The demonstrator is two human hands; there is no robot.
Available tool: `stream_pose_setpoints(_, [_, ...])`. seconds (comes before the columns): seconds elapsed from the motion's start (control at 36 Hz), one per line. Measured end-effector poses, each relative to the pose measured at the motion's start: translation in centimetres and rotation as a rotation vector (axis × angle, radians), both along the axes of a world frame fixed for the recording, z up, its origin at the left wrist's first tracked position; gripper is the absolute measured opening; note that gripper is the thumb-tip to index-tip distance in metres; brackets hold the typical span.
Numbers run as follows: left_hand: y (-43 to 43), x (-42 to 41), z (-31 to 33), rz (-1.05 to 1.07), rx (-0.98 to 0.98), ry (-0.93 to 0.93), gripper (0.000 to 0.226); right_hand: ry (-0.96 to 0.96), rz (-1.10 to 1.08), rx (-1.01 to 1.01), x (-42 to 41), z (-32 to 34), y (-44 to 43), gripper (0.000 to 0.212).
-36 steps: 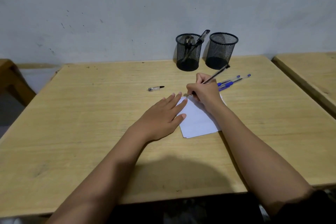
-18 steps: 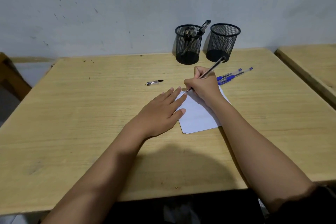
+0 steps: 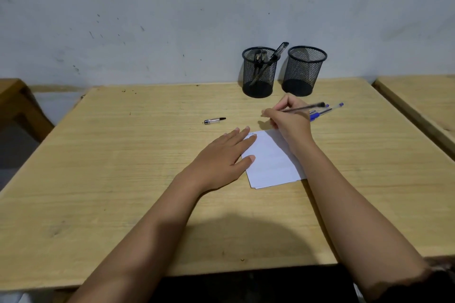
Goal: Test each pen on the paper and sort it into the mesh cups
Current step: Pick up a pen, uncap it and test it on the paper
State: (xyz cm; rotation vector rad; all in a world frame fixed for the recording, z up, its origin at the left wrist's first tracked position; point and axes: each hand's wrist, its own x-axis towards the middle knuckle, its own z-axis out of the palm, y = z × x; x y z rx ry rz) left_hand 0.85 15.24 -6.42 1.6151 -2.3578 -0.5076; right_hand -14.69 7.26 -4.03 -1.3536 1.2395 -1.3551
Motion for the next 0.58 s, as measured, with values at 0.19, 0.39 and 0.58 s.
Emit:
stream_pose_setpoints(0.19, [-0.1, 0.3, 0.4, 0.039, 0.041, 0.201, 0.056, -0.137, 0.159, 0.076, -0.5, 0.5, 0.2, 0.015])
stream_pose_setpoints(0.39, [-0.9, 1.6, 1.6, 0.175, -0.07, 0.394, 0.05, -0.361, 0.268, 0.13, -1.5, 1.8, 0.1, 0.009])
stream_pose_setpoints(0.58, [-3.7, 4.7, 1.2, 0.395, -0.207, 0.251, 0.039, -0.33, 0.363, 0.118, -3.4, 3.1, 0.4, 0.016])
